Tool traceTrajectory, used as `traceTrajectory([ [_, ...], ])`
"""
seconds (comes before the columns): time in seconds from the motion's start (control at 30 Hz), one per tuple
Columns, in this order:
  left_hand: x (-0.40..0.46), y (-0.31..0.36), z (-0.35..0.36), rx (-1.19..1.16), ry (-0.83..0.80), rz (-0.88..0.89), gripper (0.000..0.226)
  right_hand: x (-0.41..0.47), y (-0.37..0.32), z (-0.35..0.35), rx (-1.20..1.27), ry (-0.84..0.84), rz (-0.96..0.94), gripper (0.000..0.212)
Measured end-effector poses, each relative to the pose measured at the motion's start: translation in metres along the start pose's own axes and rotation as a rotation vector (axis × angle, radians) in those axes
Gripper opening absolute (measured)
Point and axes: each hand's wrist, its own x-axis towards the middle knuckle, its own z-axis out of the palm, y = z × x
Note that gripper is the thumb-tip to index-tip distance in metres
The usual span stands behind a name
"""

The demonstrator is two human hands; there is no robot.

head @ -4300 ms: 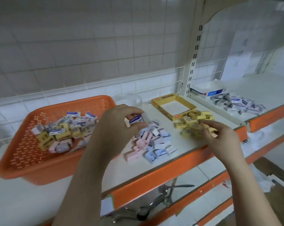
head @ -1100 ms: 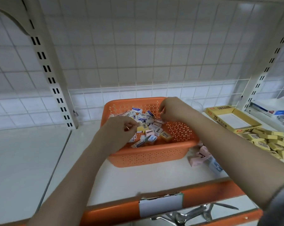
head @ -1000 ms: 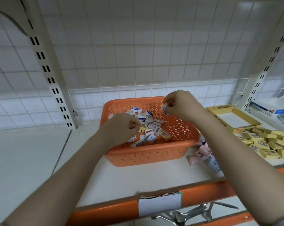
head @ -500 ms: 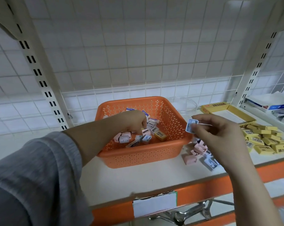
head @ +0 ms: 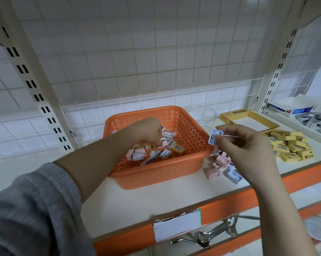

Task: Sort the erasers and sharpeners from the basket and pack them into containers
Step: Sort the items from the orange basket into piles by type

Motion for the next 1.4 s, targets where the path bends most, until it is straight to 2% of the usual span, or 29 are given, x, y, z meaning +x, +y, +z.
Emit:
traceTrajectory([
  [0.17,-0.024,0.01,-0.022,-0.255,0.165,0.039,0.025,0.004,0.003,-0.019,-0.063,0.089,-0.047,0.026],
  [0.4,-0.054,0.062,-0.022,-0.454,0.404,0.073,0.024,0.023,0.018,-0.063,-0.061,0.148,-0.013,0.014],
  [0.53,-0.062,0.095,-0.009,-0.451,0.517,0.056,0.022,0.04,0.027,-0.083,-0.08,0.079,-0.036,0.019],
  [0.67,-0.072,0.123,0.008,-0.418,0.665,-0.038,0.027,0.078,0.042,-0.091,-0.127,-0.084,-0.072,0.014],
  [0.73,-0.078,0.14,0.015,-0.415,0.667,-0.14,0.03,0.102,0.052,-0.083,-0.251,-0.19,-0.103,0.006],
  [0.83,-0.086,0.161,0.024,-0.426,0.677,-0.245,0.03,0.132,0.07,-0.06,-0.491,-0.359,-0.189,0.01],
  [1.03,-0.098,0.183,0.045,-0.412,0.735,-0.276,0.036,0.162,0.097,-0.025,-0.757,-0.611,-0.216,0.015],
  [1.23,-0.105,0.185,0.065,-0.333,0.704,-0.282,0.036,0.16,0.104,-0.022,-0.785,-0.692,-0.225,0.017],
  [1.3,-0.105,0.187,0.075,-0.311,0.662,-0.277,0.035,0.16,0.105,-0.026,-0.706,-0.66,-0.205,0.017],
  [1.4,-0.099,0.19,0.093,-0.296,0.534,-0.275,0.034,0.15,0.099,-0.04,-0.484,-0.524,-0.199,0.017],
])
